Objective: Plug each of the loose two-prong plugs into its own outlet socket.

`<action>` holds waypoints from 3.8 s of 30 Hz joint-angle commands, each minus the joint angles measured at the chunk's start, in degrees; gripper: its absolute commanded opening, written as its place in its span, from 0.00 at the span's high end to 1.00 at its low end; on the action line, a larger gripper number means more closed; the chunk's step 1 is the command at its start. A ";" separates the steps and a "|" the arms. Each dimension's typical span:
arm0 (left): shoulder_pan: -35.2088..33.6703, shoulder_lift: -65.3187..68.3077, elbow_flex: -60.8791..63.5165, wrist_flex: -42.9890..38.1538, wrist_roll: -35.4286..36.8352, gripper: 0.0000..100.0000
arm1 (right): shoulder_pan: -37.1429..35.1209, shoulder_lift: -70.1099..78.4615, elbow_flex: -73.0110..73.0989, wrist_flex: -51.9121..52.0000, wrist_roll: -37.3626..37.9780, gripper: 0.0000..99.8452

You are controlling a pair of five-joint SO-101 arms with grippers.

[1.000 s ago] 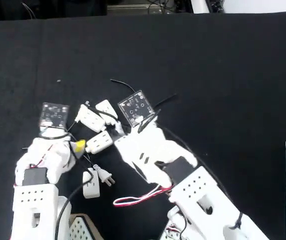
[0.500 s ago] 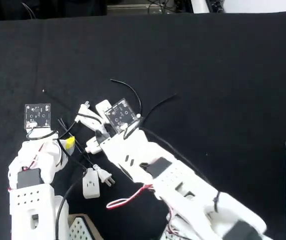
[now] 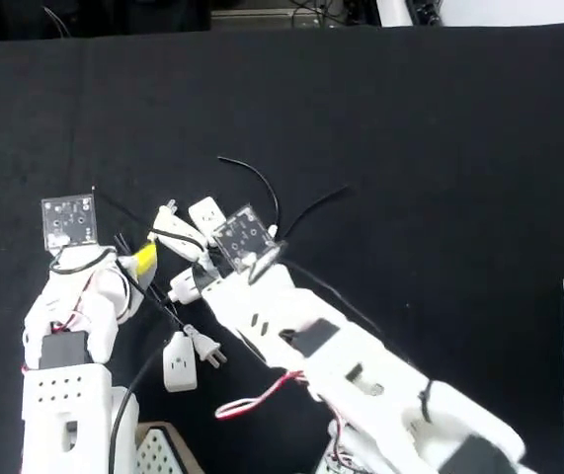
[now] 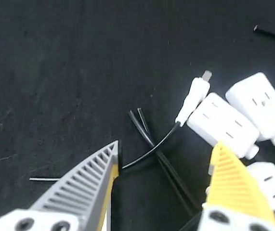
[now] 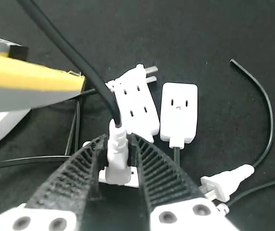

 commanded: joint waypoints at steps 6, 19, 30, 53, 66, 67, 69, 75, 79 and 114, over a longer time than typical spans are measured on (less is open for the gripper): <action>9.63 -0.70 -5.93 -1.14 5.54 0.70 | -0.44 -12.18 2.51 3.69 -0.53 0.99; 17.19 -0.70 -13.67 3.96 10.73 0.70 | -0.53 -12.44 2.33 4.66 -0.53 0.99; 20.53 -10.73 -14.02 13.36 8.35 0.70 | -0.26 -12.35 2.59 4.84 -0.53 0.99; -4.88 -32.53 5.93 14.07 8.09 0.70 | -0.09 2.51 -11.12 12.48 -5.19 0.99; -4.97 -32.53 6.73 14.24 7.91 0.70 | 3.16 8.22 -13.05 8.18 -5.19 0.99; -4.97 -32.53 6.73 14.24 7.91 0.70 | 3.43 8.40 -12.62 7.47 -5.19 0.99; -4.97 -32.53 6.73 14.24 7.91 0.70 | 3.34 9.63 -12.62 7.21 -5.19 0.99; -4.97 -32.53 6.73 14.33 7.91 0.70 | 3.25 14.99 -14.20 7.12 -5.19 0.99; -4.97 -32.53 6.73 14.33 7.82 0.70 | 3.25 15.08 -14.11 7.47 -5.19 0.99; -4.97 -32.53 7.60 13.98 7.82 0.70 | -0.53 26.15 -23.16 20.22 4.75 0.99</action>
